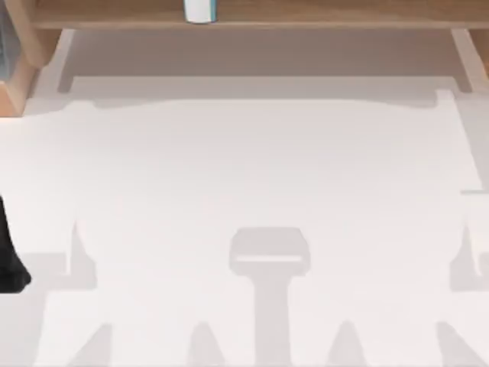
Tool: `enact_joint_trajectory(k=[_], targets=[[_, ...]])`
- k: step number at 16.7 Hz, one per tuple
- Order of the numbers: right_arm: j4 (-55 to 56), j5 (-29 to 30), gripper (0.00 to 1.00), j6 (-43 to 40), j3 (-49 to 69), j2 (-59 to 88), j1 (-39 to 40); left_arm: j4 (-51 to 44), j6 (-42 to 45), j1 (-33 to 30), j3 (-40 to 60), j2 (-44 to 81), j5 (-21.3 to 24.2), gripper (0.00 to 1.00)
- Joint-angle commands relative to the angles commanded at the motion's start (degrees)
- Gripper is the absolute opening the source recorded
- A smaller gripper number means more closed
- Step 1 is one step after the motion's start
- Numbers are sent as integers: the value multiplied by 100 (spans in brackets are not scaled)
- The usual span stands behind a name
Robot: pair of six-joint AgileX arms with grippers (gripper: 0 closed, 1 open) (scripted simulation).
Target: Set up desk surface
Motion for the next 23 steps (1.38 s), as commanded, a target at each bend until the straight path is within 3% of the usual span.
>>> enact_joint_trajectory(k=[5,9,23], targets=[[-217,1,100,13,310,295,-108,0,0,0,0,0,0,100],[-1019,18,100,50,1540,1471,-488,0,0,0,0,0,0,100],[-5315,132,100,115,9089,9136,-2091,0,0,0,0,0,0,100]])
